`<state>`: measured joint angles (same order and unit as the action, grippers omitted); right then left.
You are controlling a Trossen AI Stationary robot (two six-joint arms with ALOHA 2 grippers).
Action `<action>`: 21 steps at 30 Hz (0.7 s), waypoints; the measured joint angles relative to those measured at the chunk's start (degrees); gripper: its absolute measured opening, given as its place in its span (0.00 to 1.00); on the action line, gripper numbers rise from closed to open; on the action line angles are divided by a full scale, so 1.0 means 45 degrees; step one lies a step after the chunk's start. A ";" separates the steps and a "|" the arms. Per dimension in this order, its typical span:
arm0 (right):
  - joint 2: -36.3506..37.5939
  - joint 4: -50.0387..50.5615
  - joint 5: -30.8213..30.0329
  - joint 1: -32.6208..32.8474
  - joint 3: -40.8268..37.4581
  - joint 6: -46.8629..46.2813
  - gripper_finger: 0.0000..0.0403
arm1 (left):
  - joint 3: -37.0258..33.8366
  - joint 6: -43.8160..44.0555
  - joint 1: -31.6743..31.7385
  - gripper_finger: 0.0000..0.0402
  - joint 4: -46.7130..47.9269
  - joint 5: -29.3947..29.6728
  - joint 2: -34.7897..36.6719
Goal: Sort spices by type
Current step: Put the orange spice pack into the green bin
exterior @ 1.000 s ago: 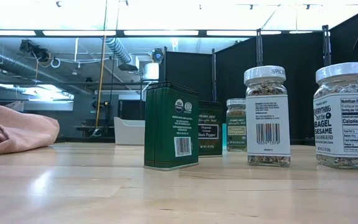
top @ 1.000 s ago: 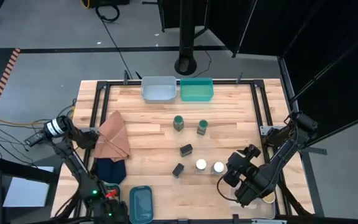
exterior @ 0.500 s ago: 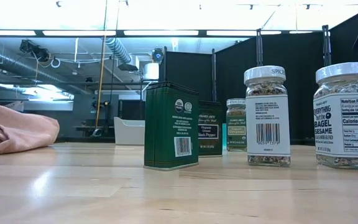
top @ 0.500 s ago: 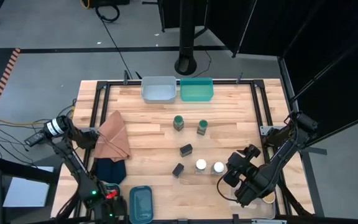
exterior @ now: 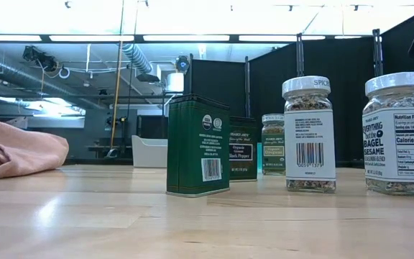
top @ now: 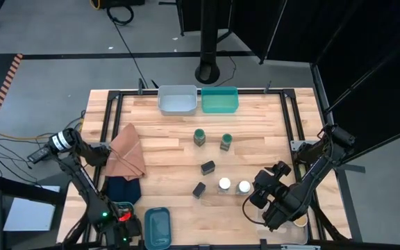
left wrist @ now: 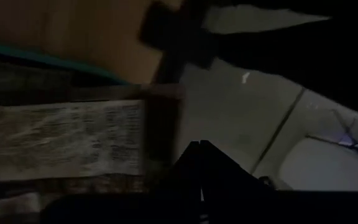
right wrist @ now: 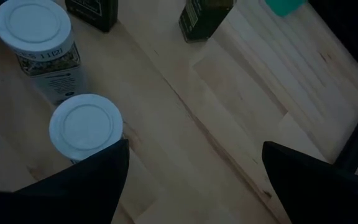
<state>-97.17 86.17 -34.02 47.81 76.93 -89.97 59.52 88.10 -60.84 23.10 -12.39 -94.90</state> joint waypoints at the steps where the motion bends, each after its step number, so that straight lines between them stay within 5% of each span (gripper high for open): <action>1: 0.0000 0.0000 -0.0001 0.0000 0.0000 -0.0004 0.93 | 0.0118 0.0036 0.0000 0.00 0.0032 0.0176 0.0058; 21: 0.0000 -0.0010 -0.0433 -0.0097 0.0000 -0.0006 0.93 | 0.0851 0.0111 -0.0024 0.00 0.4622 0.2325 0.0190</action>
<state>-97.17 86.13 -35.97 47.37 76.93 -90.00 63.35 88.60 -60.95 43.90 -1.93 -94.05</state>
